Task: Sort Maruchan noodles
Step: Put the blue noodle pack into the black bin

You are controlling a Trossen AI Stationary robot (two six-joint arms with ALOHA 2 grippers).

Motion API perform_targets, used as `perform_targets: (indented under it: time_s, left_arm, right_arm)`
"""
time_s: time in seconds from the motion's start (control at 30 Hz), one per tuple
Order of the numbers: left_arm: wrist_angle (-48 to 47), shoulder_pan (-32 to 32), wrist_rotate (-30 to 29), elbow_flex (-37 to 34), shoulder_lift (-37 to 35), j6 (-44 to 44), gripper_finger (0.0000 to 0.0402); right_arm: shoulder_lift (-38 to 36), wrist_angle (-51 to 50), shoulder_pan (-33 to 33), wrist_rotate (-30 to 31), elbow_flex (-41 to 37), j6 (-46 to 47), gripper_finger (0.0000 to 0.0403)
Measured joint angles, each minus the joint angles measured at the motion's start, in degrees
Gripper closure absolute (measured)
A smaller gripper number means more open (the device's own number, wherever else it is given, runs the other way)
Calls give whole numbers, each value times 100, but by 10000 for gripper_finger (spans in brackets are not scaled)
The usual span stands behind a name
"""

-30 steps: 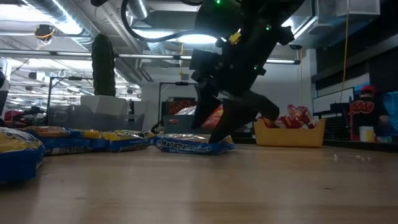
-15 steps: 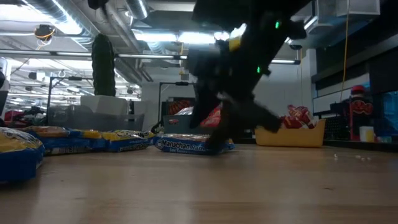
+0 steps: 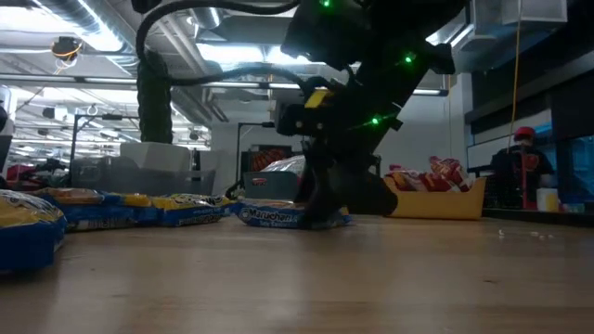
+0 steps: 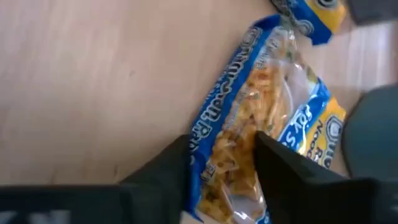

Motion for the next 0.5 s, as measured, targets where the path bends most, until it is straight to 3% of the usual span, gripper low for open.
perform_targets:
  time_s: [0.2,0.5]
  left_arm:
    - [-85,-1,-2,0,0,43,401]
    - [-83,-2,-2,0,0,44,401]
  right_arm:
    - [-137,-261,99,-227,147,590,380]
    - [-196,-1181,109,-755,1201,183,401]
